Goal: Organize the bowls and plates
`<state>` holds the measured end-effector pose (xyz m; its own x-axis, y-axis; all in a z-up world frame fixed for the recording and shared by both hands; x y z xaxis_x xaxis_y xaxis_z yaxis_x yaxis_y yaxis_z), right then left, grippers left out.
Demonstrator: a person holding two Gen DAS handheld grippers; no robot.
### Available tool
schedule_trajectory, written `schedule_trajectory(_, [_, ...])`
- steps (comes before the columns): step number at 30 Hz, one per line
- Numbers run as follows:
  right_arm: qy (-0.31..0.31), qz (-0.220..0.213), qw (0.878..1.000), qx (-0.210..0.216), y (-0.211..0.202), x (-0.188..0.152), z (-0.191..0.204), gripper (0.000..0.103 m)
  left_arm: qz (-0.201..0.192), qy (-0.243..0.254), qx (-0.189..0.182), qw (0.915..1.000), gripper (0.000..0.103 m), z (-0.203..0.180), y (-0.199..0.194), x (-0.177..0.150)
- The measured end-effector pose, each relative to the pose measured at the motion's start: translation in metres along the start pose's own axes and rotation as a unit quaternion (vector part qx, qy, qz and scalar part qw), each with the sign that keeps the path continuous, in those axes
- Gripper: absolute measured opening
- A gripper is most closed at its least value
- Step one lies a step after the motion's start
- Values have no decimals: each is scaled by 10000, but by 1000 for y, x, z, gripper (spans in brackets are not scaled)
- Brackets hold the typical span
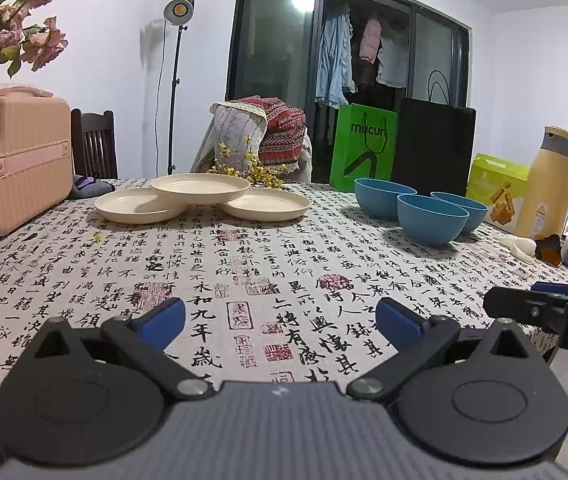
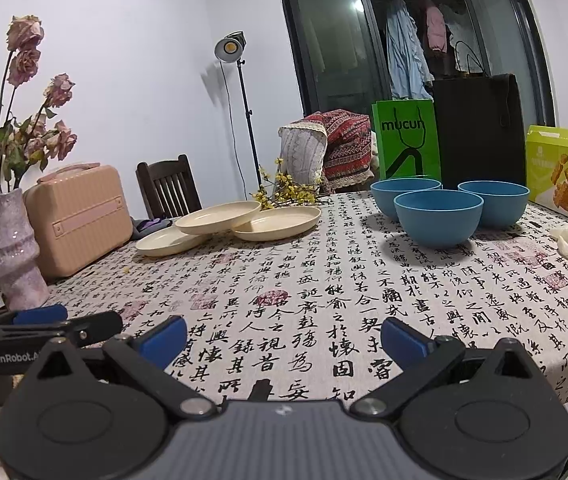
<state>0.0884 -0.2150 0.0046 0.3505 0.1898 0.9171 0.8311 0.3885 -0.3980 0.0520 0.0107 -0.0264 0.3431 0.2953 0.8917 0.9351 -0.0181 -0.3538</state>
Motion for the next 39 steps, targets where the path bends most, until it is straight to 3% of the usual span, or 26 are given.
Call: schedule_trajectory(39, [-219, -74, 9996, -178, 61, 36, 7, 103, -158, -251, -19, 9996, 103, 30, 45, 34])
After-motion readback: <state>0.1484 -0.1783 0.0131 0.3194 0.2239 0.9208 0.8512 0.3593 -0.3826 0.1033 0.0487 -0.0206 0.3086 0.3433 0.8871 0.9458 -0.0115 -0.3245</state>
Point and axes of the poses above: each gripper's, at about its wrist camera, not at the fingertips, and y roughly the way its jaws point, z to its left, x to its top, the point moved 6 cm from there along y, roughly the way its jaws point, and after that the axes turned 13 degrees about -y, right-handed, at the moved point
